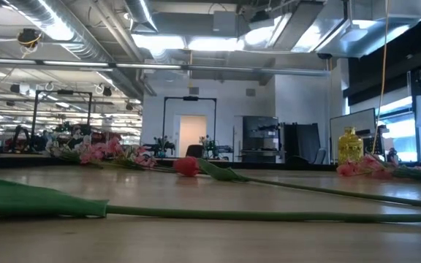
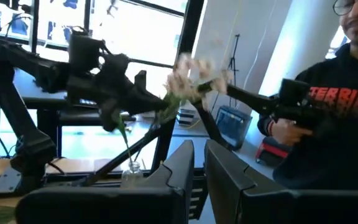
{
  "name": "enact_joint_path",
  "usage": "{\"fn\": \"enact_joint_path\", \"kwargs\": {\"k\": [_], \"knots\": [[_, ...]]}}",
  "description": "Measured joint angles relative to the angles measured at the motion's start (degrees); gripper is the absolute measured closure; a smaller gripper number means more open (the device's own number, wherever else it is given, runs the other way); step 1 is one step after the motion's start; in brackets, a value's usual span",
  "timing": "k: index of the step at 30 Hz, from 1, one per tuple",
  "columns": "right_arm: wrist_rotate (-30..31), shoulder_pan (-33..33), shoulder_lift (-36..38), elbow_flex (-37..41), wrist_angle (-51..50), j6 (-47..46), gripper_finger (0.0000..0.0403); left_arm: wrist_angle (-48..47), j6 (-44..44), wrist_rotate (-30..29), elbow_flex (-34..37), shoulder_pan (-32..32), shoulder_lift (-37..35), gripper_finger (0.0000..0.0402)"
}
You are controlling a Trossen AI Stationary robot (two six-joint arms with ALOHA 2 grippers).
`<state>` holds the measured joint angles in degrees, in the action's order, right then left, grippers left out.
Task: Sort flowers into vase by color
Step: Put the right white flowers into the transparent vase
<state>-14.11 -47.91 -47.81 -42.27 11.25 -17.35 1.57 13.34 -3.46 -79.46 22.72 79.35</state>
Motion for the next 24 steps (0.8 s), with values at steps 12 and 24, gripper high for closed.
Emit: {"fn": "enact_joint_path", "kwargs": {"k": [12,24], "knots": [[0.02,-4.64,-0.03,4.66,2.57,-1.95,0.0401,0.98,-0.24,-0.49,0.00,-1.42,1.06,0.0365],[5.59,-9.48,0.52,6.81,3.16,-5.24,0.0402,1.13,-0.22,-1.98,0.00,-4.32,1.79,0.0365]]}}
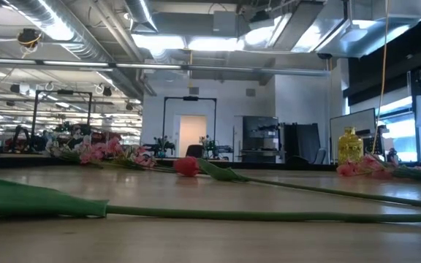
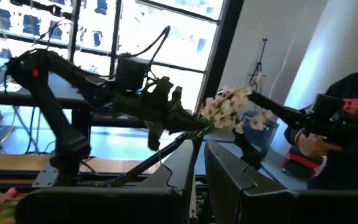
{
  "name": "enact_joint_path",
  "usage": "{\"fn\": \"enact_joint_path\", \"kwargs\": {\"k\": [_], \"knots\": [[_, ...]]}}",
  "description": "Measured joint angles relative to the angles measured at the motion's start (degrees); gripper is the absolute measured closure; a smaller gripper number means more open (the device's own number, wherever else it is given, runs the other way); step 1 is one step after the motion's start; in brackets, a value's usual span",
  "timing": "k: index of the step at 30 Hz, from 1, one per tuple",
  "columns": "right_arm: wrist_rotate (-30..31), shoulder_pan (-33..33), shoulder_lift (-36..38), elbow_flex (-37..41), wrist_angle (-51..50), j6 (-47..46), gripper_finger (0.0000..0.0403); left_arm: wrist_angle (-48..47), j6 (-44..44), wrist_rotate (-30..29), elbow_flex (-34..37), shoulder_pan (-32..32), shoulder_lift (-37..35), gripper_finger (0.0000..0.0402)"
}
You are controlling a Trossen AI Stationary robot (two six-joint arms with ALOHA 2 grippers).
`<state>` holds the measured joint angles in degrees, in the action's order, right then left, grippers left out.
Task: Sort flowers into vase by color
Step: Put the right white flowers into the transparent vase
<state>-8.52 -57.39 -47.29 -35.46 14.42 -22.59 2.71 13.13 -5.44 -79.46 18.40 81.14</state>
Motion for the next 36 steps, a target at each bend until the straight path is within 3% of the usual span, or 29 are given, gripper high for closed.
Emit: {"fn": "enact_joint_path", "kwargs": {"k": [13,36], "knots": [[7.01,-4.94,-0.52,-0.26,-1.13,2.69,0.0401,-0.09,1.73,0.62,0.00,-2.22,0.29,0.0365],[5.99,-4.89,-0.59,0.24,-3.48,4.57,0.0401,-0.16,3.22,0.67,0.00,1.87,0.29,0.0365]]}}
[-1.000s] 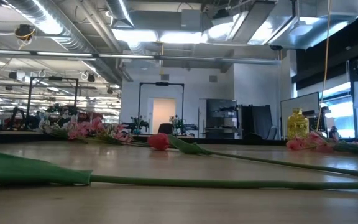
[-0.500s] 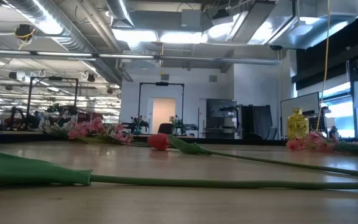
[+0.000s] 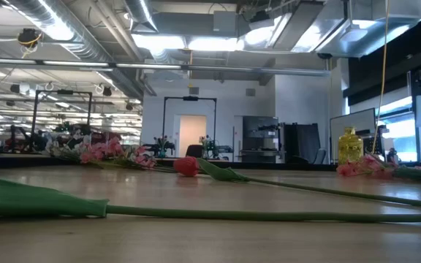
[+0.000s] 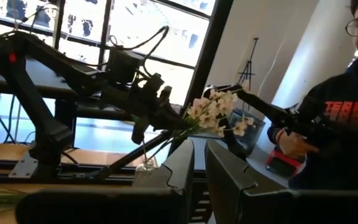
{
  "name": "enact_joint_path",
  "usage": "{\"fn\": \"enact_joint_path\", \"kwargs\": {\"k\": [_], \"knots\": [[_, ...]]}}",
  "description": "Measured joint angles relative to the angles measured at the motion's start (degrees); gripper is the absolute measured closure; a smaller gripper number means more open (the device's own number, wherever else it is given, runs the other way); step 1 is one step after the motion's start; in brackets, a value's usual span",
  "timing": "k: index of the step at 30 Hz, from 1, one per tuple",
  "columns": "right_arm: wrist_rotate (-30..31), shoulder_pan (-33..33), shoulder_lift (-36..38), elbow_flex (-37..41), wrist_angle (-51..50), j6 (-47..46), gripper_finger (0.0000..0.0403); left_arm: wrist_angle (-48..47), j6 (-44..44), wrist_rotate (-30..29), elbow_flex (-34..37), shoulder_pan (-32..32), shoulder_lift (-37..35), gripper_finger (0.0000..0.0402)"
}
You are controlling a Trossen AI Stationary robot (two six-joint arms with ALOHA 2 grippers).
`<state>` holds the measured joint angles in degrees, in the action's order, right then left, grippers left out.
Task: Sort flowers into vase by color
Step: Put the right white flowers into the transparent vase
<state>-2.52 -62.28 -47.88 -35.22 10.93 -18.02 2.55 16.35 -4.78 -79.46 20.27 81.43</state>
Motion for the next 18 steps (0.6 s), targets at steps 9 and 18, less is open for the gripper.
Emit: {"fn": "enact_joint_path", "kwargs": {"k": [9,18], "knots": [[-3.66,-0.02,-1.76,0.00,-0.85,0.28,0.0400,-0.45,-0.10,-0.04,0.00,-0.78,0.00,0.0365],[-4.15,-0.02,-1.88,0.09,-8.80,0.28,0.0400,-0.50,-0.38,-0.11,0.00,-1.29,0.02,0.0365]]}}
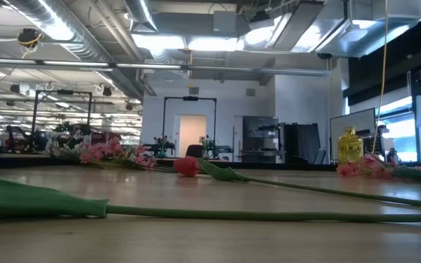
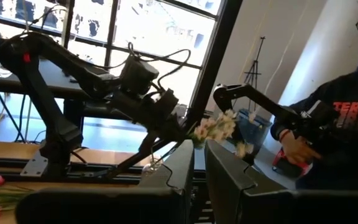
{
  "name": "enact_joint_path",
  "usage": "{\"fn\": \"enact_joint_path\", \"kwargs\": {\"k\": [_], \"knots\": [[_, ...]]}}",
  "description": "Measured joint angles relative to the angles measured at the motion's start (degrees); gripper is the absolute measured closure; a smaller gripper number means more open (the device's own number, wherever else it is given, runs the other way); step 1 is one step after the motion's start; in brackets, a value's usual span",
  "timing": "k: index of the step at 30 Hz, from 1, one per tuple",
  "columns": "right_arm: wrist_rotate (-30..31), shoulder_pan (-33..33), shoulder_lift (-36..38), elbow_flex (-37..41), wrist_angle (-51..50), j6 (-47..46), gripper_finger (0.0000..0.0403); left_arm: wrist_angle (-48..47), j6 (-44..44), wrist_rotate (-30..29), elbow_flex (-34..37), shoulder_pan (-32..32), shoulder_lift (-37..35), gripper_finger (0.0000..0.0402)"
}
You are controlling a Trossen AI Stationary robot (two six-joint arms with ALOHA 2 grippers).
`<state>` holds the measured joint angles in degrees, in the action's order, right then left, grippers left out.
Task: Sort flowers into vase by color
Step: Put the right white flowers into the transparent vase
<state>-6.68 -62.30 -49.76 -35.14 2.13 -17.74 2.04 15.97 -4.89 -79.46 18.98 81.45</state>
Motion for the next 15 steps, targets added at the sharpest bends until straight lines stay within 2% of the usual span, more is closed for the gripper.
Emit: {"fn": "enact_joint_path", "kwargs": {"k": [8,12,15], "knots": [[-3.25,0.01,0.02,0.00,-0.60,-3.49,0.0393,-0.04,-0.10,0.07,0.00,-0.31,0.00,0.0365],[-3.48,0.00,0.09,-0.24,-1.42,-4.81,0.0359,-0.04,-1.31,0.02,0.00,-0.50,0.00,0.0365],[-3.48,0.02,0.11,-3.16,-7.80,-4.81,0.0323,-0.02,-1.53,0.04,0.00,-0.50,0.00,0.0365]]}}
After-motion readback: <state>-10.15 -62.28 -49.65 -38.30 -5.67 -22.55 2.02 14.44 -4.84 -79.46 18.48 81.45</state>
